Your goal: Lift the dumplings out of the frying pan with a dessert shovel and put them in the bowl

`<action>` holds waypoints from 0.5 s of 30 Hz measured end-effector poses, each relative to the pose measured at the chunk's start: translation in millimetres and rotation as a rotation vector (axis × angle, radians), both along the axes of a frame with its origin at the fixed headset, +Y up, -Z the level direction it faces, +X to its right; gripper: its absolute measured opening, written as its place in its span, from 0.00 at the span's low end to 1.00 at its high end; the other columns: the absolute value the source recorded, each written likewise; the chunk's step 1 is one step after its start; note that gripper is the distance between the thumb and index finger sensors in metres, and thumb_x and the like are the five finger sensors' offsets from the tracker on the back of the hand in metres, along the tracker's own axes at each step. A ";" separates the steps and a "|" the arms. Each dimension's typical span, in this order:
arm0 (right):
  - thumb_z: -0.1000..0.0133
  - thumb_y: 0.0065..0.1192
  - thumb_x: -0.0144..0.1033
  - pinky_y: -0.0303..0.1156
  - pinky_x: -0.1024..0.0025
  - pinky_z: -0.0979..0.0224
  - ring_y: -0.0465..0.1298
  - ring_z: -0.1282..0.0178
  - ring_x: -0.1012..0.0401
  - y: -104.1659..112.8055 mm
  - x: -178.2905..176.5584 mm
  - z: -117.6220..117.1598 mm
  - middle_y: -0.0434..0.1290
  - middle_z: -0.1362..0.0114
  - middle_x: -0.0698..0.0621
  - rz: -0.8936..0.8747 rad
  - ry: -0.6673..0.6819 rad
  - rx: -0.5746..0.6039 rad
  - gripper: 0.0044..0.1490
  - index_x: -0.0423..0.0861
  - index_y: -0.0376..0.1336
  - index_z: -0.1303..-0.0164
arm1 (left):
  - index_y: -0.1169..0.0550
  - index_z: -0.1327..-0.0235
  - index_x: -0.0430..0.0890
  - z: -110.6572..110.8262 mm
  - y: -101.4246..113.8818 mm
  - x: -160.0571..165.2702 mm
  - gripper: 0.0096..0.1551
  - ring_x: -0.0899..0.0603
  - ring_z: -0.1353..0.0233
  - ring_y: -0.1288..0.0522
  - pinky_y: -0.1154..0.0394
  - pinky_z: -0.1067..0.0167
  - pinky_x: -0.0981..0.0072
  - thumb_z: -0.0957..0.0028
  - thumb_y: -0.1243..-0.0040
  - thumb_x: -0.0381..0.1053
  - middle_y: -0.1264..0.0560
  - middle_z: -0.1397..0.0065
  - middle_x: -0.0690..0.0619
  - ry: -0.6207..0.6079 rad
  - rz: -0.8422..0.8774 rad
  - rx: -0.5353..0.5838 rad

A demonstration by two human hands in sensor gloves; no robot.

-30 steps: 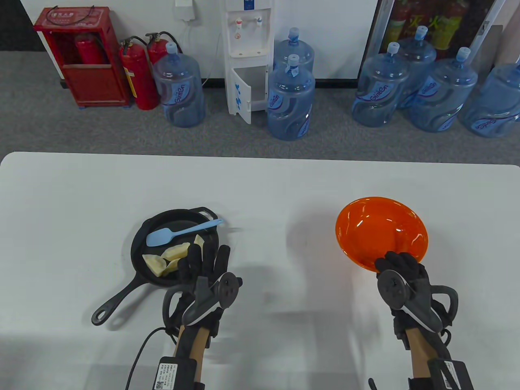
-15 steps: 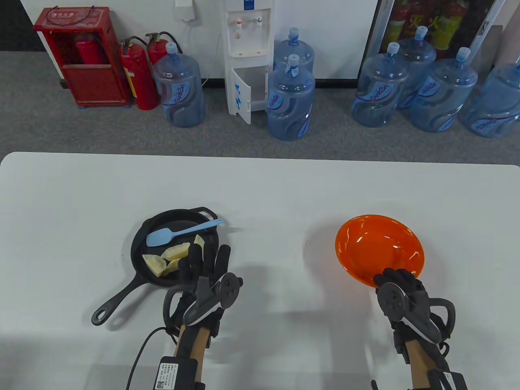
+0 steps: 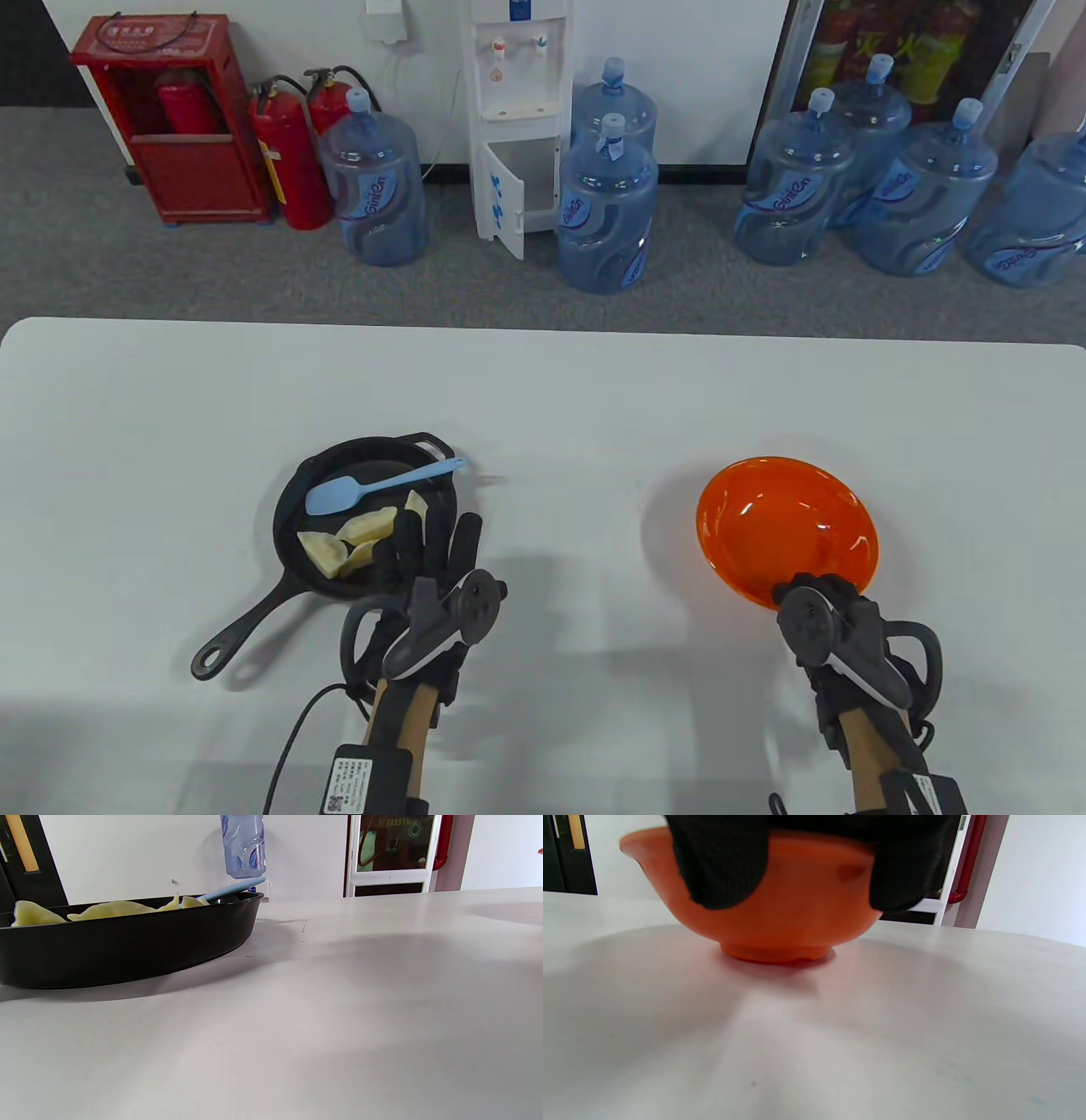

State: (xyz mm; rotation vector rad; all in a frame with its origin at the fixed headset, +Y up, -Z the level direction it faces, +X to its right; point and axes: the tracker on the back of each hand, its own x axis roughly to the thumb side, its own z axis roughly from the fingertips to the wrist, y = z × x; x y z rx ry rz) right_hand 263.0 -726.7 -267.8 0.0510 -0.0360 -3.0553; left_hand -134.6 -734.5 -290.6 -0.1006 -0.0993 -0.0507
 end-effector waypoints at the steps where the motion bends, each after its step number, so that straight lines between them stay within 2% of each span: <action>1: 0.37 0.63 0.45 0.71 0.47 0.18 0.68 0.14 0.56 -0.9 -0.4 0.1 0.70 0.16 0.57 -0.002 0.000 -0.011 0.27 0.59 0.69 0.26 | 0.59 0.11 0.52 0.0 -0.2 0.0 0.47 0.25 0.14 0.65 0.59 0.24 0.31 0.36 0.63 0.69 0.63 0.10 0.42 -0.001 0.003 -0.005; 9: 0.36 0.63 0.47 0.71 0.47 0.19 0.68 0.13 0.57 -3.8 -2.0 0.6 0.68 0.14 0.59 0.040 0.003 -0.026 0.28 0.60 0.67 0.23 | 0.59 0.11 0.52 0.7 1.0 1.3 0.47 0.25 0.14 0.65 0.59 0.24 0.31 0.36 0.63 0.69 0.63 0.10 0.42 -0.011 0.011 -0.005; 11: 0.38 0.65 0.52 0.69 0.46 0.18 0.65 0.12 0.55 -1.1 -2.3 1.7 0.64 0.11 0.57 0.060 0.009 -0.050 0.35 0.60 0.62 0.18 | 0.59 0.11 0.52 0.8 1.1 1.5 0.47 0.25 0.14 0.65 0.59 0.24 0.31 0.37 0.63 0.69 0.63 0.10 0.42 -0.014 0.011 -0.002; 13: 0.41 0.67 0.59 0.66 0.46 0.16 0.60 0.10 0.54 4.3 -2.5 3.8 0.55 0.07 0.55 0.091 0.013 -0.078 0.47 0.60 0.54 0.11 | 0.59 0.11 0.52 0.8 1.0 1.8 0.47 0.25 0.14 0.65 0.59 0.24 0.31 0.37 0.63 0.69 0.63 0.10 0.42 -0.016 0.011 -0.003; 15: 0.42 0.65 0.63 0.65 0.45 0.16 0.58 0.09 0.53 15.9 -3.7 6.6 0.52 0.05 0.54 0.123 0.014 -0.082 0.51 0.59 0.51 0.09 | 0.59 0.11 0.52 0.8 0.8 2.2 0.47 0.26 0.14 0.65 0.59 0.24 0.31 0.37 0.63 0.69 0.63 0.10 0.42 -0.019 0.015 -0.006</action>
